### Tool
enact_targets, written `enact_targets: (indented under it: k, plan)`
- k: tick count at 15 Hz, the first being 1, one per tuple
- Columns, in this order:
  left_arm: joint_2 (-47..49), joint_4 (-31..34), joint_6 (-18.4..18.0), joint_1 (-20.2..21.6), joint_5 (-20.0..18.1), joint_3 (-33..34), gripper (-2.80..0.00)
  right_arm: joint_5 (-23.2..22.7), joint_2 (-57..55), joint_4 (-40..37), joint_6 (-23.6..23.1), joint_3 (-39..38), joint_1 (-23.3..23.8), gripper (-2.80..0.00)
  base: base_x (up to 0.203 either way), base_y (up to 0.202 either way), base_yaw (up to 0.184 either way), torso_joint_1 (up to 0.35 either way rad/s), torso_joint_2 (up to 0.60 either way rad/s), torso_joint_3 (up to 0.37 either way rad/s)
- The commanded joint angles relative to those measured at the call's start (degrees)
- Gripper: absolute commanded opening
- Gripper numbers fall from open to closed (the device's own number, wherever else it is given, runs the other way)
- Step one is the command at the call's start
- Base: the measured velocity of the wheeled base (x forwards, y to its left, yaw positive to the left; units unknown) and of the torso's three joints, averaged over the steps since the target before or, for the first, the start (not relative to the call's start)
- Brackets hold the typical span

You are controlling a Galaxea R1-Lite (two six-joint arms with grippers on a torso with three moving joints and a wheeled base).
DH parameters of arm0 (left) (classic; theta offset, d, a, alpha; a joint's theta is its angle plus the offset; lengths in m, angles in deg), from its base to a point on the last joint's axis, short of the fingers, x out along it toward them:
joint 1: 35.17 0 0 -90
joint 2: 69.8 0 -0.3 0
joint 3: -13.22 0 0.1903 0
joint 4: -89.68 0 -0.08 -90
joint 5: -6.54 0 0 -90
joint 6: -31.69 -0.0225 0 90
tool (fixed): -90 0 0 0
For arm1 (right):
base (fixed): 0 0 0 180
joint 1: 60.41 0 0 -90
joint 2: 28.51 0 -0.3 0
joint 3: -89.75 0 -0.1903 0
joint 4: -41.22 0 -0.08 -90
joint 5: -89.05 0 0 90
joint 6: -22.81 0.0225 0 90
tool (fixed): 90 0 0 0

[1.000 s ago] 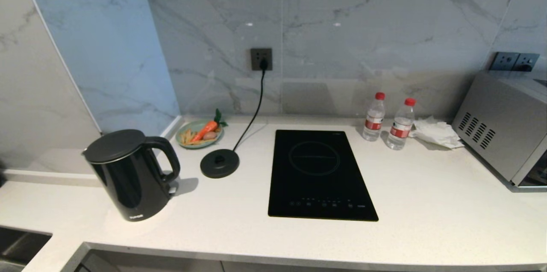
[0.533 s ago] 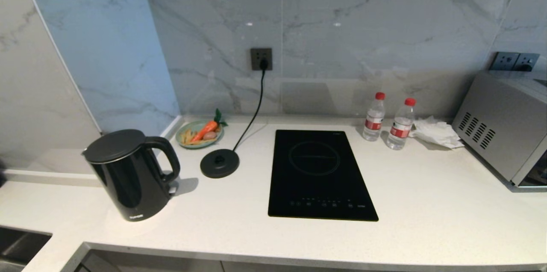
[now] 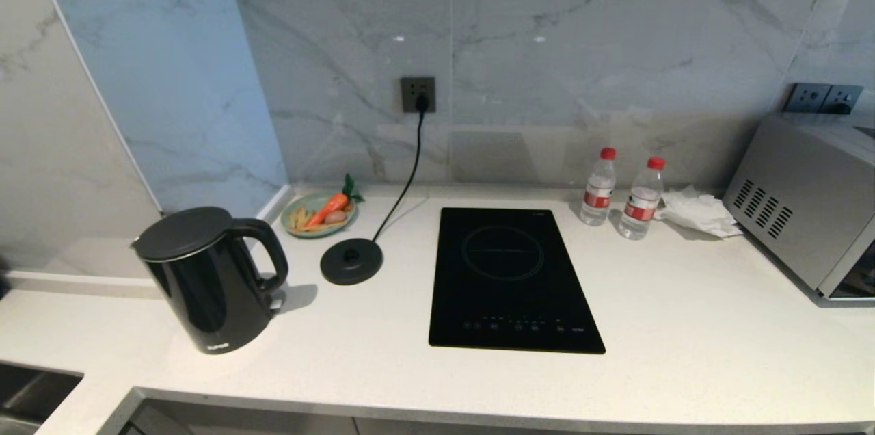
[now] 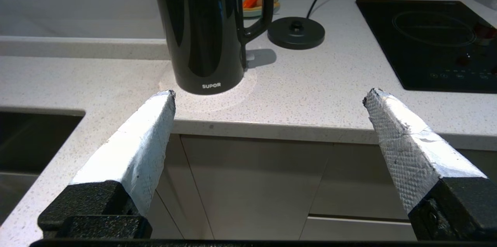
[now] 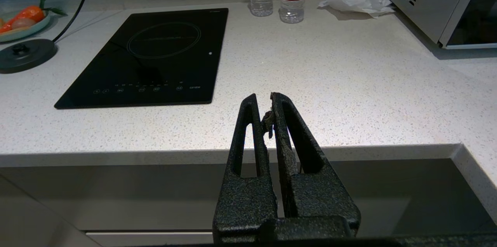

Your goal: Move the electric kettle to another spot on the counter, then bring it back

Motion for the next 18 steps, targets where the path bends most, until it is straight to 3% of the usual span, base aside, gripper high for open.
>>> enact_targets:
  k: [1,2,3,18]
  plan:
    - [0.0,-0.1,0.0,0.0,0.1,0.1,0.0,0.0,0.0,0.0,0.0,0.0,0.0,-2.8,0.0,0.0,0.0,0.0,0.0,0.0]
    - [0.0,-0.1,0.0,0.0,0.1,0.1,0.0,0.0,0.0,-0.1,0.0,0.0,0.0,-2.8,0.0,0.0,0.0,0.0,0.0,0.0]
    - [0.0,-0.1,0.0,0.0,0.0,0.1,-2.8,0.0,0.0,0.0,0.0,0.0,0.0,-2.8,0.0,0.0,0.0,0.0,0.0,0.0]
    - [0.0,-0.1,0.0,0.0,0.1,0.1,-2.8,0.0,0.0,-0.1,0.0,0.0,0.0,-2.8,0.0,0.0,0.0,0.0,0.0,0.0]
